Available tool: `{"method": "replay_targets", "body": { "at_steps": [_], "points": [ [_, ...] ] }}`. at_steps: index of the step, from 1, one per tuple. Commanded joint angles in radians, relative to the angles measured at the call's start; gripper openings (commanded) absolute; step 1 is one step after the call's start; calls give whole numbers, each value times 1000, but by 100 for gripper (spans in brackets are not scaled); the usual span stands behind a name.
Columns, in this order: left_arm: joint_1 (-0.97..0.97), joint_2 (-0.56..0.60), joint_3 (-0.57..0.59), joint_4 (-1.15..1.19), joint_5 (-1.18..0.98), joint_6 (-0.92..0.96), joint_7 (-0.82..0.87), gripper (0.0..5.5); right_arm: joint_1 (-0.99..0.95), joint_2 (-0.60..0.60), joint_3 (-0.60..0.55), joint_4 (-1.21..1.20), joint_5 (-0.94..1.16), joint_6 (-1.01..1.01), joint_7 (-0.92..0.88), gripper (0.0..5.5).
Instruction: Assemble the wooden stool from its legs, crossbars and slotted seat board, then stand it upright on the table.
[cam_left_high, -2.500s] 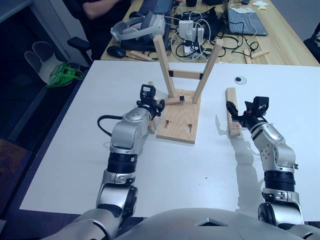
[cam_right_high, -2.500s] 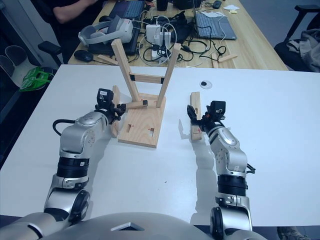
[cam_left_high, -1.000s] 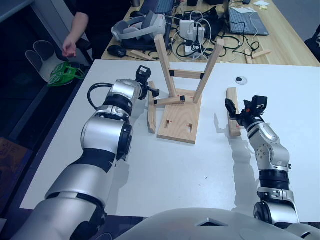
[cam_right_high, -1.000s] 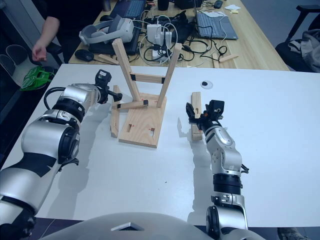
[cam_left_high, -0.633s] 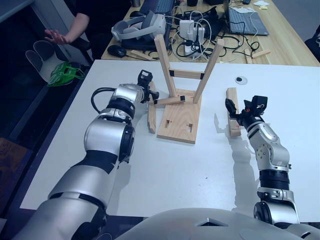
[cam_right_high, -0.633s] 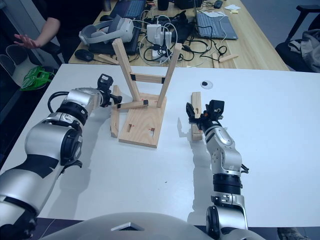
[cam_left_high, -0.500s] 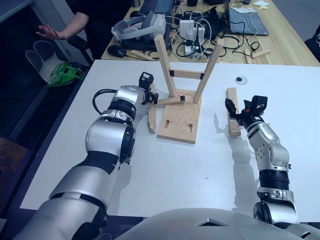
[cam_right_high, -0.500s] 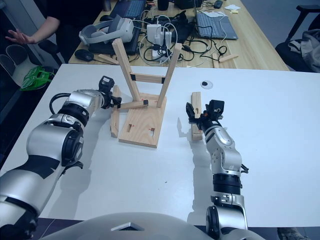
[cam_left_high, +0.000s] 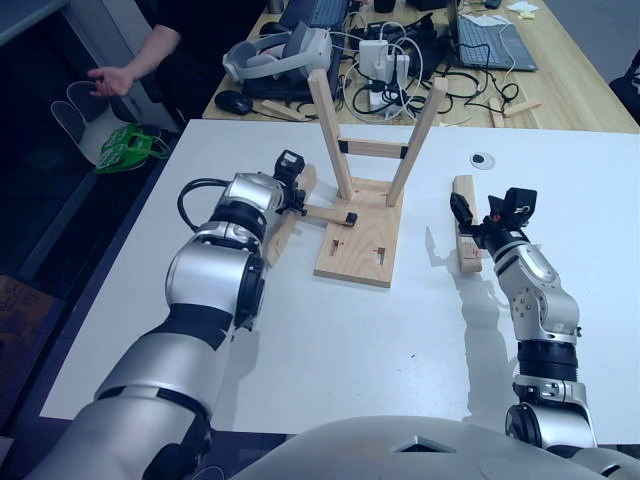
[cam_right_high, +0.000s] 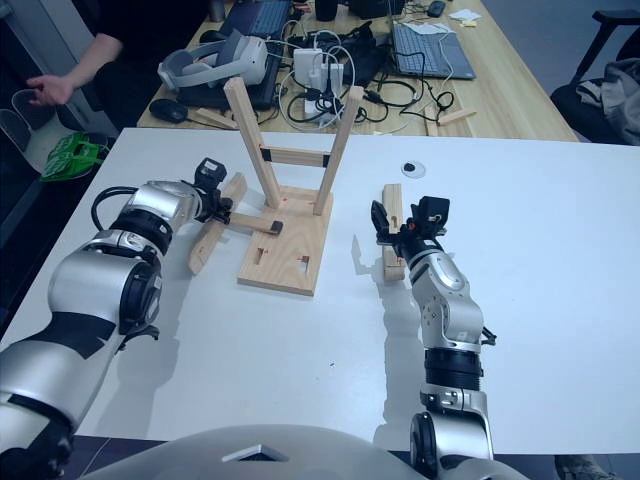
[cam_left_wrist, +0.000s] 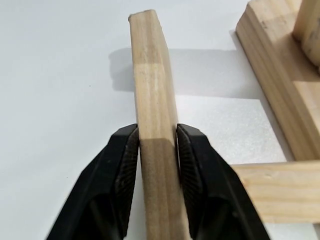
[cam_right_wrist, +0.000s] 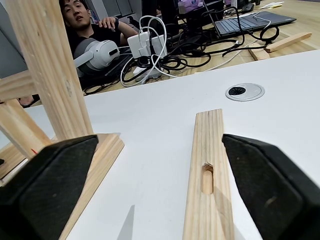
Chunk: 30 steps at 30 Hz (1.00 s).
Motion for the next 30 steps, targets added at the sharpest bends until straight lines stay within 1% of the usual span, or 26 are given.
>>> {"method": "replay_targets", "body": {
  "at_steps": [1,4,10,13,14,15,18,19,20,27,28,30],
  "points": [
    [26,18,-44,7,40,2,-85,113,1,1,-9,-9,8,10,-8,459],
    [25,25,-60,6,53,-5,-128,113,0,0,-12,-4,8,7,-7,459],
    [24,18,-62,5,53,-4,-136,113,-6,-1,-11,2,5,4,-6,459],
    [20,12,-83,3,72,-20,-165,113,-4,0,-11,0,6,4,-7,459],
    [19,10,-89,3,76,-25,-171,149,-3,1,-11,-2,6,4,-7,459],
    [16,8,-89,2,76,-28,-160,157,-2,2,-12,-4,7,5,-7,459],
    [8,5,-74,2,66,-25,-125,205,0,4,-11,-8,9,7,-8,459],
    [5,4,-66,2,60,-22,-114,211,1,5,-11,-9,9,8,-8,459],
    [-1,1,-55,2,51,-19,-101,236,2,5,-10,-10,10,9,-8,459],
    [-4,-19,-35,4,46,-19,-49,345,-7,9,-1,-4,7,9,-5,459],
    [-1,-21,-36,4,47,-19,-45,359,-9,9,0,-2,7,9,-4,459],
    [5,-28,-36,5,48,-18,-39,359,-10,11,1,-2,6,10,-4,459]
  ]
}}
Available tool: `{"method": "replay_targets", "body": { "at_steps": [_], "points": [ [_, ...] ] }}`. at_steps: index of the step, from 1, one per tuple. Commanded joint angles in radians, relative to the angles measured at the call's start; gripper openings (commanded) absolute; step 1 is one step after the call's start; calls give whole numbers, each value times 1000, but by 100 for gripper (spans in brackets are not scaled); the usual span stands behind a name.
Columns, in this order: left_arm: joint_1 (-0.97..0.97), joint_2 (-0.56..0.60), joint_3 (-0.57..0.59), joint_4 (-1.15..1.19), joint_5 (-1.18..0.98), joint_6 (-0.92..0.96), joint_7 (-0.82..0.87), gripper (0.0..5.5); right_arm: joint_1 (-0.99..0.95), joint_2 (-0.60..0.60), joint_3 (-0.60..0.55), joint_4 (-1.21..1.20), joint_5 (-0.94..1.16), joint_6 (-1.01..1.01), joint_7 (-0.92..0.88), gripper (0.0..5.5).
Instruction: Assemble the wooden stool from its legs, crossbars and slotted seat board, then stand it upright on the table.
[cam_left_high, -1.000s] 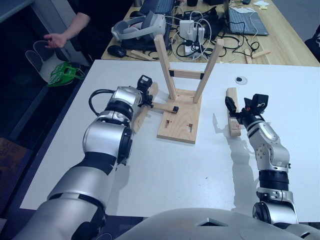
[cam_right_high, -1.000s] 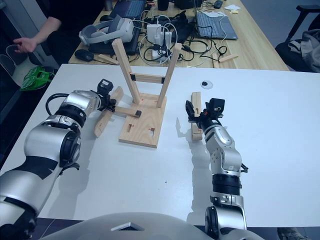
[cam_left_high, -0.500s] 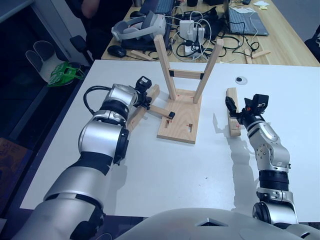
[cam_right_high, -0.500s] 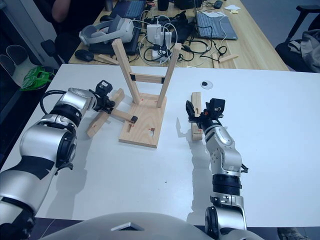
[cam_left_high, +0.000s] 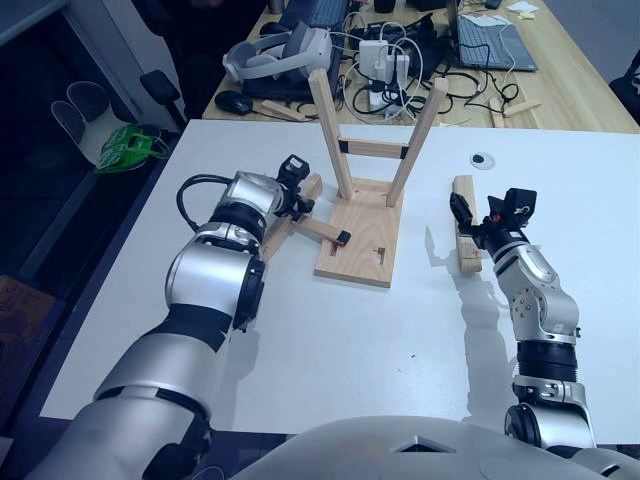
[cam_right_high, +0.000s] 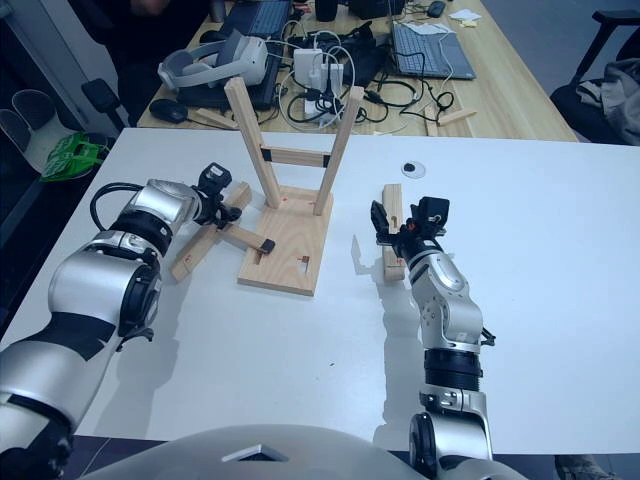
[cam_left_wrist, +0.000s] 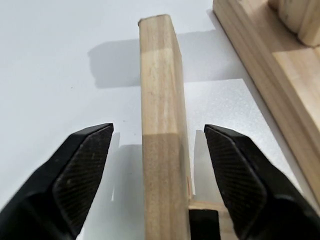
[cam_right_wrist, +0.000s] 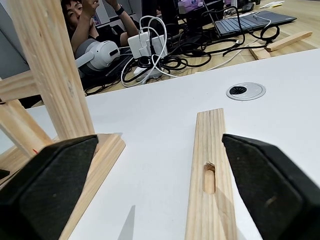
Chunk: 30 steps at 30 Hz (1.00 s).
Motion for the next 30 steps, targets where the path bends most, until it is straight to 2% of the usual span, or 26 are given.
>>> {"method": "replay_targets", "body": {
  "at_steps": [1,16,23,30],
  "points": [
    [4,-14,2,6,3,6,12,359,-11,4,2,-3,5,10,-5,459],
    [-4,-3,-11,6,13,8,-74,146,-12,10,-4,-4,8,7,-7,459],
    [-26,34,-10,-2,5,-16,-197,109,-16,6,-9,9,7,0,-2,459],
    [-53,118,-4,-12,-4,-4,-291,106,-14,2,-17,15,5,-9,-3,459]
  ]
}}
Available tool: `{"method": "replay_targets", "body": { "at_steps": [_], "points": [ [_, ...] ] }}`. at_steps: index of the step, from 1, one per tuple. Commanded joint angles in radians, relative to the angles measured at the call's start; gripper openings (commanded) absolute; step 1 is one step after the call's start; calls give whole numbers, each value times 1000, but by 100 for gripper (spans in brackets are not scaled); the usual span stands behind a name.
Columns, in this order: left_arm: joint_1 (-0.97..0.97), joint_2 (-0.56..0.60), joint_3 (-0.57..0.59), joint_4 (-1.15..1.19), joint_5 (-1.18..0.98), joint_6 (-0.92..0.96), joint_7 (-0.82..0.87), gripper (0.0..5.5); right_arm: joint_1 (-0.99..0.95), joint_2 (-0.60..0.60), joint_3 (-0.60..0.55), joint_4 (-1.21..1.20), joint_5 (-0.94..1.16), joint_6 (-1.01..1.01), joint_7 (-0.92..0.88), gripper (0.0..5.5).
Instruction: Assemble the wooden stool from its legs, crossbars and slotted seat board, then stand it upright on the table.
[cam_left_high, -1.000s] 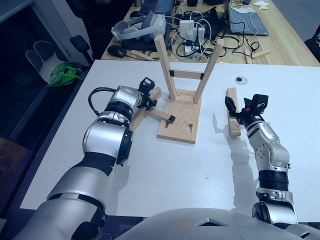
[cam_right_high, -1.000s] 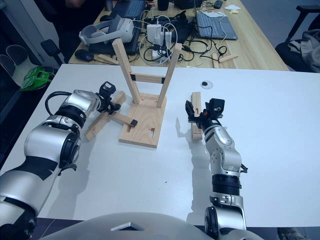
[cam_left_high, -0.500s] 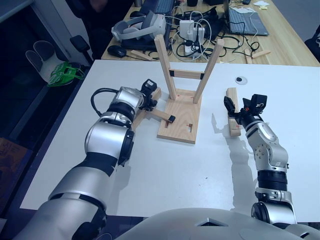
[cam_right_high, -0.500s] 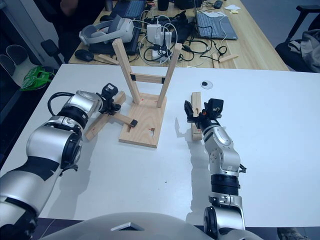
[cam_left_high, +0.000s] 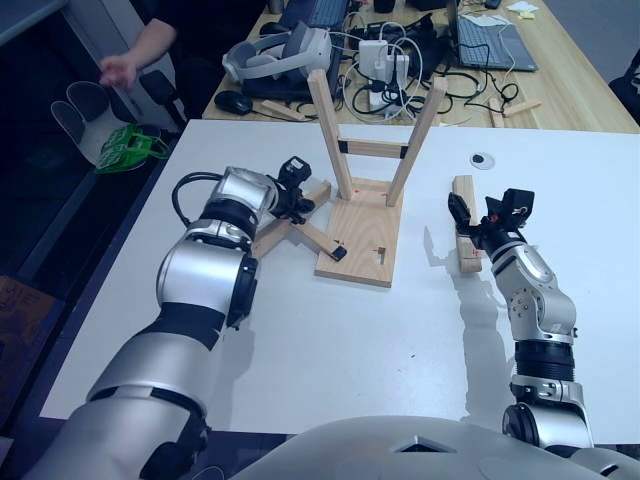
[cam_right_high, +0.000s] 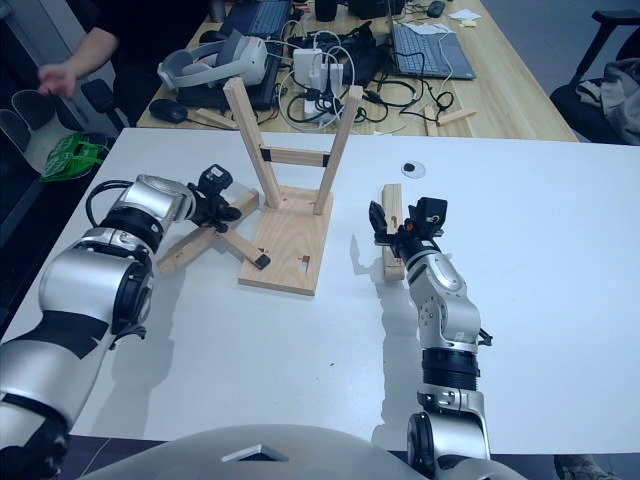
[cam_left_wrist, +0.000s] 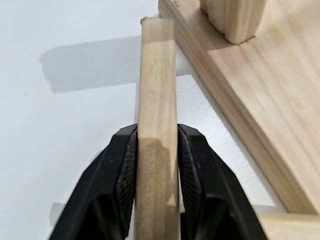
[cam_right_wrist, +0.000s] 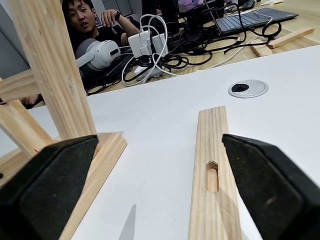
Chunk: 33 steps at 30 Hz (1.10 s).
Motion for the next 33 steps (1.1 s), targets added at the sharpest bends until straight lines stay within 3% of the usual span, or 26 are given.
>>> {"method": "replay_targets", "body": {
  "at_steps": [1,13,22,28,33],
  "points": [
    [-52,67,12,-13,-9,12,-34,106,-10,-6,-15,8,4,-9,-4,459],
    [-130,212,128,-46,-120,80,-69,104,1,-16,-32,8,2,-19,-5,459],
    [-160,246,278,-165,-299,241,-25,104,9,-28,-39,0,1,-12,-3,459],
    [8,252,447,-605,-494,533,69,104,35,-46,-52,-29,3,6,-8,459],
    [178,131,647,-1034,-659,654,273,104,46,-80,-47,-46,-14,35,-12,459]
  ]
}}
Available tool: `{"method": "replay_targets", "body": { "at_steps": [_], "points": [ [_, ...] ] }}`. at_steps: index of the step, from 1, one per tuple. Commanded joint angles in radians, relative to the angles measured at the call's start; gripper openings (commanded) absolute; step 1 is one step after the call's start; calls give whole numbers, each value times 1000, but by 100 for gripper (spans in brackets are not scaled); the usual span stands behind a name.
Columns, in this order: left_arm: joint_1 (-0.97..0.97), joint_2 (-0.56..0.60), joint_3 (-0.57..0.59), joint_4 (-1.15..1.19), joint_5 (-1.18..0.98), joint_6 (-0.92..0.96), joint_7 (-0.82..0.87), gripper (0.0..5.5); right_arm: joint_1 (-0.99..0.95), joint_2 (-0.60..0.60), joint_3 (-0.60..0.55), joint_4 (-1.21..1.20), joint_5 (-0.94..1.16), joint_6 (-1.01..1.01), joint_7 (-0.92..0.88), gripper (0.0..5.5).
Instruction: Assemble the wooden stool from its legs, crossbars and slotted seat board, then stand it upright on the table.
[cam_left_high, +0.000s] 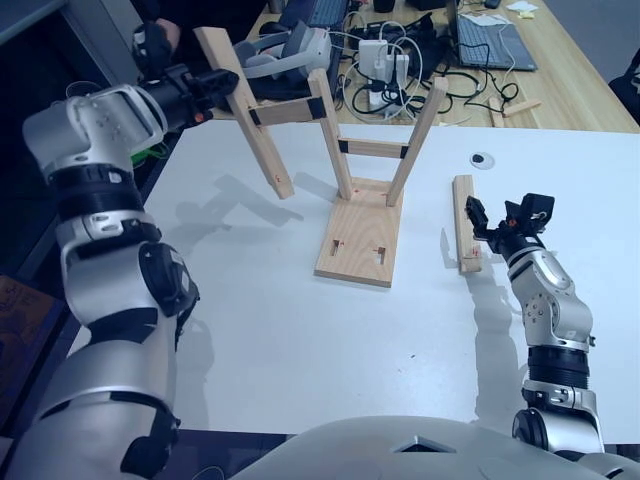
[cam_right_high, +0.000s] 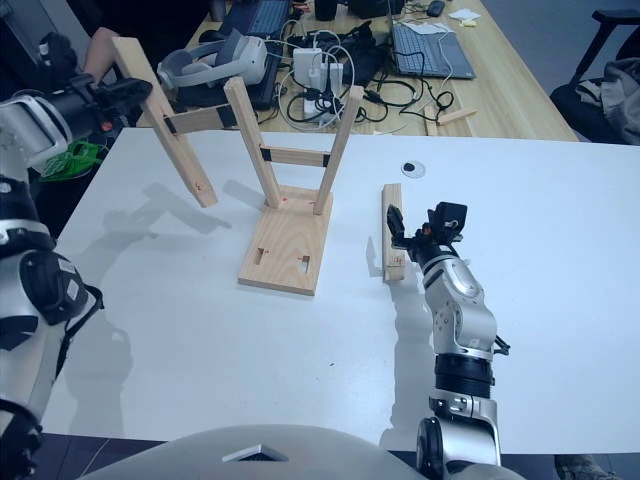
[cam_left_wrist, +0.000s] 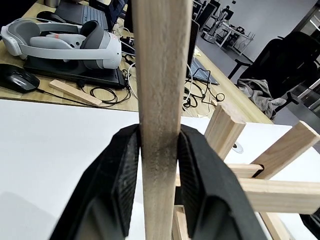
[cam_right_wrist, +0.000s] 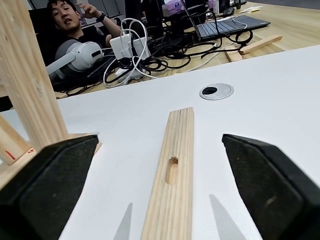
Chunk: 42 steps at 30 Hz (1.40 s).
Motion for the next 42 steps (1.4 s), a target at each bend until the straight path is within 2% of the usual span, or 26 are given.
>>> {"method": "replay_targets", "body": {
  "at_steps": [1,5,8,11,17,23,32,42],
  "points": [
    [130,-125,106,-318,-114,61,128,104,5,-32,3,-41,-16,37,-14,459],
    [315,-349,170,-657,-184,39,326,104,-23,-14,22,-123,27,138,-38,459],
    [435,-477,124,-829,-183,-29,424,104,-59,11,54,-173,46,237,-69,432],
    [529,-538,62,-921,-164,-81,481,104,-76,48,69,-200,58,333,-115,392],
    [667,-576,1,-1040,-200,-56,562,104,2,73,162,-219,-10,347,-149,282],
    [722,-581,8,-1109,-311,21,609,104,11,82,153,-211,-14,328,-151,155],
    [789,-563,-64,-1136,-312,3,637,104,20,98,137,-214,-4,316,-142,13],
    [801,-483,-82,-1138,-317,-2,640,104,28,112,123,-221,1,312,-139,0]
  ]
}}
